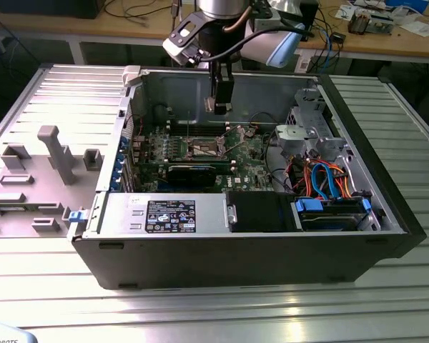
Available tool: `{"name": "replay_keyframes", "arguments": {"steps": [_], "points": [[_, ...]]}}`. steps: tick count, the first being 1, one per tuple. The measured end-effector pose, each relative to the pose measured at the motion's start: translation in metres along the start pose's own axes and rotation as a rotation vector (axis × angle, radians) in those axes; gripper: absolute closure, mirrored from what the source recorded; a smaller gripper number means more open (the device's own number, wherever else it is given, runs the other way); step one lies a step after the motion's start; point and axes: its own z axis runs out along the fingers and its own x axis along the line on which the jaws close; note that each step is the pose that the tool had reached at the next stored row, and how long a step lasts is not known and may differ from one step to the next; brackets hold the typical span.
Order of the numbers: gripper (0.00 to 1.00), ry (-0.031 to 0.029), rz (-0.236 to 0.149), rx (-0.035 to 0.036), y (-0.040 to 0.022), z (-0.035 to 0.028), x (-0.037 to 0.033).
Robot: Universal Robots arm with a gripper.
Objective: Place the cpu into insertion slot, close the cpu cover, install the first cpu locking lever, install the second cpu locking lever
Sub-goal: 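Place the cpu into insertion slot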
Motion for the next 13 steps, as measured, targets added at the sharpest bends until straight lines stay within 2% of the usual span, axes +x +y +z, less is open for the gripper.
{"name": "replay_keyframes", "arguments": {"steps": [2,4,13], "points": [[0.46,-0.0002,0.004,0.0035,-0.0006,0.0071,0.0016],[0.46,-0.0003,0.004,0.0037,-0.0013,0.0133,0.0020],[0.46,-0.0015,0.036,0.0015,-0.0022,0.0276,0.0037]]}}
